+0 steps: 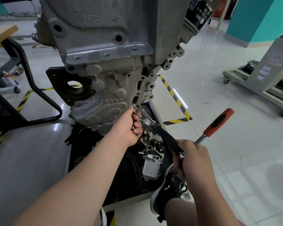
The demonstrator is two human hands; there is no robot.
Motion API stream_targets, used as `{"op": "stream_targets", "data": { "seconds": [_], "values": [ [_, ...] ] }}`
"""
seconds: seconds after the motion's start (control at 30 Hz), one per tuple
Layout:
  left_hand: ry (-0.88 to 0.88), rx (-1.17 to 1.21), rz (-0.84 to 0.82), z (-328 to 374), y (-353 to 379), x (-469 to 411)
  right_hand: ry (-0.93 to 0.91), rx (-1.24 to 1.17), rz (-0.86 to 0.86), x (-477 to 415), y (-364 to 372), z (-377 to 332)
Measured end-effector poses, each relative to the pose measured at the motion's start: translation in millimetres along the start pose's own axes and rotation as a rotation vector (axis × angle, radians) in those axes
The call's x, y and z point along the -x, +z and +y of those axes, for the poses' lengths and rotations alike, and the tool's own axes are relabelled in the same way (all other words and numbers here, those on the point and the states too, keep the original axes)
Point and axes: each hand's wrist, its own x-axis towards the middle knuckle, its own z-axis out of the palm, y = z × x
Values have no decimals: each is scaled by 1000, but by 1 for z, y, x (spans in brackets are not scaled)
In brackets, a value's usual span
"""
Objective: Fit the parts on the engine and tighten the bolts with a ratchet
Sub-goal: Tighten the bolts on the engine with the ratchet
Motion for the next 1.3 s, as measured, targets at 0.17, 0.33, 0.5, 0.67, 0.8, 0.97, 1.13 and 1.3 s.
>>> {"op": "stream_targets", "data": {
  "seconds": [0.17, 0.33, 0.5, 0.67, 0.8, 0.97, 1.13, 1.3],
  "values": [
    [19, 39, 28, 9, -1, -6, 1, 12, -8, -1, -2, 0],
    [65, -43, 15, 10, -1, -11, -19, 57, -17, -3, -3, 0],
    [182, -230, 67, 12, -2, -14, -8, 64, 3, -3, -1, -1],
    [213, -240, 113, 12, -3, -17, -43, 46, 32, 0, 0, -2],
    [202, -247, 123, 9, -2, -16, -39, 35, 53, -1, -1, 0],
    [169, -184, 82, 9, -1, -15, -46, 34, 23, 0, -2, -1],
    [204, -225, 81, 10, -2, -17, -39, 42, 33, -1, -1, 1],
    [262, -377, 111, 12, -4, -19, -57, 70, 27, -1, -4, 0]
  ]
}}
